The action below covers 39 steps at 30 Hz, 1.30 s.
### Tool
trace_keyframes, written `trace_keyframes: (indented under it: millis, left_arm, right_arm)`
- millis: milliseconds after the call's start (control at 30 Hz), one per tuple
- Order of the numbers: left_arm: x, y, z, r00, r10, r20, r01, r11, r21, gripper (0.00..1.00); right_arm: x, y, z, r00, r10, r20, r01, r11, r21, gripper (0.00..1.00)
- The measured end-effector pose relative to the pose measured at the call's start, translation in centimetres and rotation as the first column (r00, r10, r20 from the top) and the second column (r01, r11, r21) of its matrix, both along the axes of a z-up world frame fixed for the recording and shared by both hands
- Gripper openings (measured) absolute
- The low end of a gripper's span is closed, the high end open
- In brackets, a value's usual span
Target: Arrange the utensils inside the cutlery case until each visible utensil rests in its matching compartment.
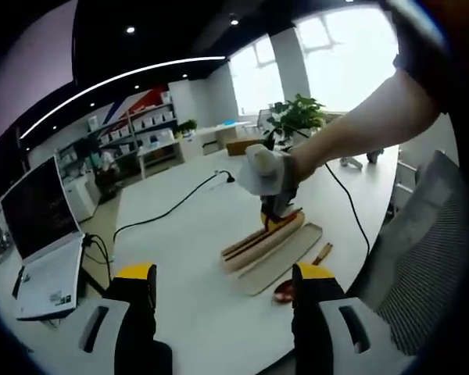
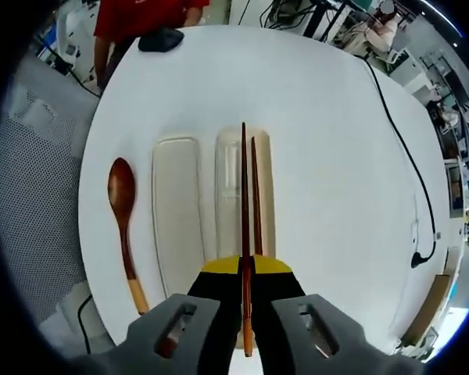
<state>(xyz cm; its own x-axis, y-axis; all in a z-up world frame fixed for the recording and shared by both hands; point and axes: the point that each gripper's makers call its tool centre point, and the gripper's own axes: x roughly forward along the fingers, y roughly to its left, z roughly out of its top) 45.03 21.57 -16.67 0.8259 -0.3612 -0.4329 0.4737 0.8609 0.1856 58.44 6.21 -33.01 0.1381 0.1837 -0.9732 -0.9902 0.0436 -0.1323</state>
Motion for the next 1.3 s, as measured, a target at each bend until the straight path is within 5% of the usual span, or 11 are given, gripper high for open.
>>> trace_keyframes:
  millis: [800, 933, 1300]
  left_arm:
    - [0.0, 0.6, -0.5, 1.000, 0.021, -0.014, -0.021, 1.000, 0.019, 0.71]
    - [0.0, 0.6, -0.5, 1.000, 0.019, -0.017, -0.018, 1.000, 0.020, 0.71]
    - [0.1, 0.6, -0.4, 1.000, 0.022, -0.013, -0.022, 1.000, 0.018, 0.71]
  right_arm:
    - [0.6, 0.1, -2.1, 1.000, -0.006, -0.015, 0.005, 1.000, -0.012, 0.00]
    - [0.4, 0.2, -2.0, 0.999, -0.023, -0.033, 0.024, 0.999, 0.034, 0.00]
    - [0.8, 0.0, 0.3, 0.995, -0.088, 0.050, 0.081, 0.987, 0.136, 0.12]
